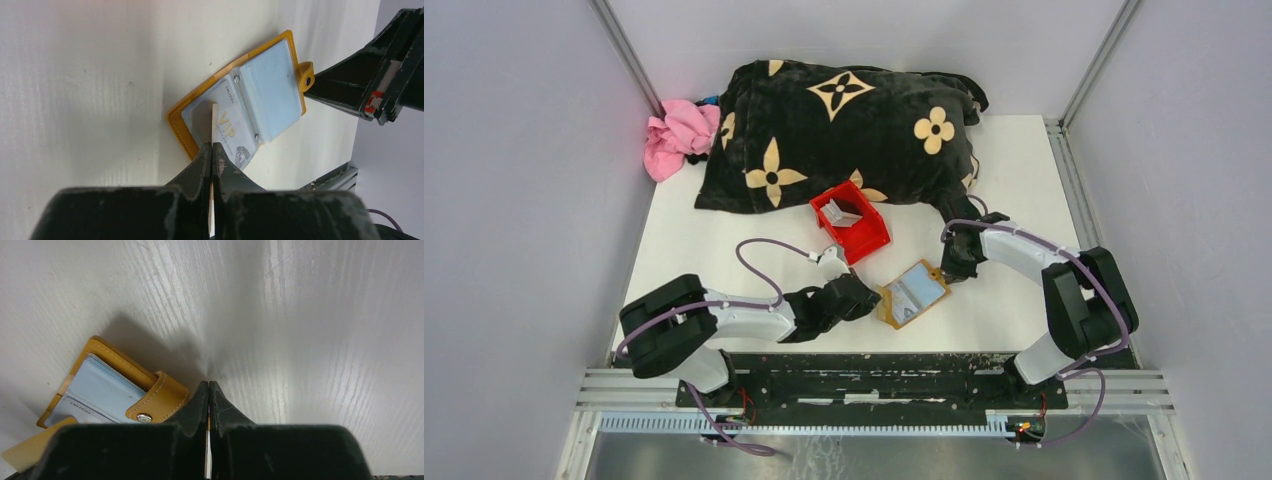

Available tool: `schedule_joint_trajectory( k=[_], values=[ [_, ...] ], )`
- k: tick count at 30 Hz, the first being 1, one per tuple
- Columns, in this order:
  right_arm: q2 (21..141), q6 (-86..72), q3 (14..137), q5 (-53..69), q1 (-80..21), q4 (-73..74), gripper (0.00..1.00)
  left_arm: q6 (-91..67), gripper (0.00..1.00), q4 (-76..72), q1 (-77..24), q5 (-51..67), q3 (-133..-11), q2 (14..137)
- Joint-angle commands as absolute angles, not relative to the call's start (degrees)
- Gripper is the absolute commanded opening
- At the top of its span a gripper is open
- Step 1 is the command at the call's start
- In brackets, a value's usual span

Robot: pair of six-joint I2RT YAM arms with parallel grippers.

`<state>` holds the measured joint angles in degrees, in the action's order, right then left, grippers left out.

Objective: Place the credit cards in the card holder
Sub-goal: Move the card holder to the center of the board.

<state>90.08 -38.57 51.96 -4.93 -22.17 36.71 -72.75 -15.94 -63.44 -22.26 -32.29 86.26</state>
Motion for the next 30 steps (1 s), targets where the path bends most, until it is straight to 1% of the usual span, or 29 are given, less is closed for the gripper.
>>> schedule_joint_trajectory(
  k=[1,10,19,26,30],
  values=[
    [89.90,-40.94,49.83,-3.31,-23.91,33.99,0.01,-74.74,0.03,-13.33,-63.45,-26.46,-32.06,84.18],
    [90.08,-44.32,48.69,-4.32,-29.77,33.14,0.01,-72.07,0.03,-10.02,-61.65,-26.98,-33.66,84.49],
    [90.55,-48.61,47.01,-4.28,-36.21,31.65,0.01,-68.75,0.03,-6.96,-57.50,-29.00,-33.17,79.39],
    [89.64,-49.92,45.10,-2.97,-38.23,30.43,0.01,-68.75,0.03,-8.12,-56.94,-28.64,-33.32,78.27],
    [88.91,-49.68,44.55,-3.11,-38.61,30.54,0.01,-68.23,0.03,-11.83,-57.14,-27.02,-32.46,77.67]
  ],
)
